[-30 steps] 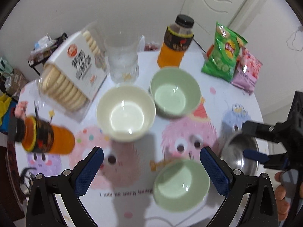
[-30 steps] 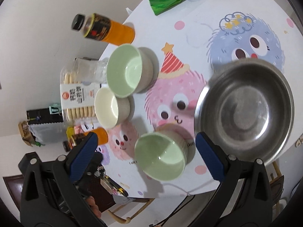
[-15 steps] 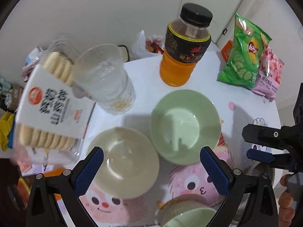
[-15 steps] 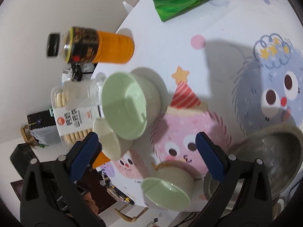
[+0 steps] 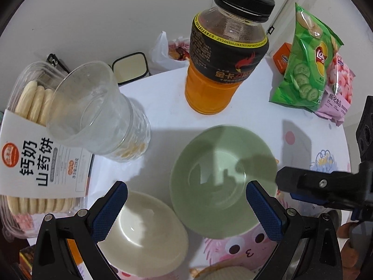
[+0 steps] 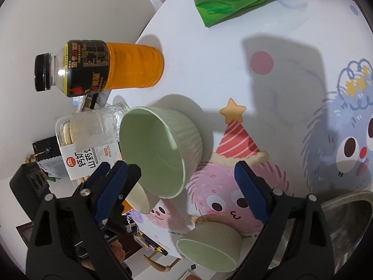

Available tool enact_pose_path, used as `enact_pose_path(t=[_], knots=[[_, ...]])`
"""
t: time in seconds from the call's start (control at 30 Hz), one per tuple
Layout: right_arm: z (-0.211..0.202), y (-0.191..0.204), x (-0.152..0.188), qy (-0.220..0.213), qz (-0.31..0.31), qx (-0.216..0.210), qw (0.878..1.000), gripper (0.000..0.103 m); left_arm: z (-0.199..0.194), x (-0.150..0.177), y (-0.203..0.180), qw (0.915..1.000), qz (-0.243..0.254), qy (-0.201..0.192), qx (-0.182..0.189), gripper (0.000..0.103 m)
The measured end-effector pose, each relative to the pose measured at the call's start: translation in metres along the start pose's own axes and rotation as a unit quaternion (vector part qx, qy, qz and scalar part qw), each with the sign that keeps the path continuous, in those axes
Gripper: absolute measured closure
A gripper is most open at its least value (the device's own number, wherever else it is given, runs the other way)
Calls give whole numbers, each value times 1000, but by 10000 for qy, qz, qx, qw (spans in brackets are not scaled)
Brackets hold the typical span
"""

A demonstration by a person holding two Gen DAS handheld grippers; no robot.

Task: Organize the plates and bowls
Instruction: 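Close the right gripper on the green bowl rim while the left grips the opposite rim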

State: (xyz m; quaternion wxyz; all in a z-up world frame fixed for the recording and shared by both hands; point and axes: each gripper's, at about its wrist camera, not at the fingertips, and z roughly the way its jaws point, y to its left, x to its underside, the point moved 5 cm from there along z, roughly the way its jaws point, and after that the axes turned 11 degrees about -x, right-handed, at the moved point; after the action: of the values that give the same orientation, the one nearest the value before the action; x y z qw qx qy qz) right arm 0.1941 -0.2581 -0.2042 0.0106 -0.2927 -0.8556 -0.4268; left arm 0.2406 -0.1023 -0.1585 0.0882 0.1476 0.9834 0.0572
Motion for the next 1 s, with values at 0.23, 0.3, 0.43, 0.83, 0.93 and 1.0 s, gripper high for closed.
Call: enact_pose_path(t=[0.23,0.3,0.43,0.83,0.93,1.0], knots=[[8,-5,-9,-10,-16,132,9999,28,10,-11,-7,9999,95,59,42,7],[11,-5,-11,-2,-70,193,9998,31,12,-12,-9,9999,136,85,61,14],[12,-7,-13,18,-58,180,9998,35,16,-12,-13,9996,177,186,128,29],[17,-12,-15,68,4,198,9998,41,30,-16,-30,9985,391,353,151,52],[21,-11,-15,87,-41,271,9996,51,35,-17,-30,9982,378,432,186,53],[22,-11,-15,62,-114,382,9992,55,38,-18,-31,9980,374,470,192,54]])
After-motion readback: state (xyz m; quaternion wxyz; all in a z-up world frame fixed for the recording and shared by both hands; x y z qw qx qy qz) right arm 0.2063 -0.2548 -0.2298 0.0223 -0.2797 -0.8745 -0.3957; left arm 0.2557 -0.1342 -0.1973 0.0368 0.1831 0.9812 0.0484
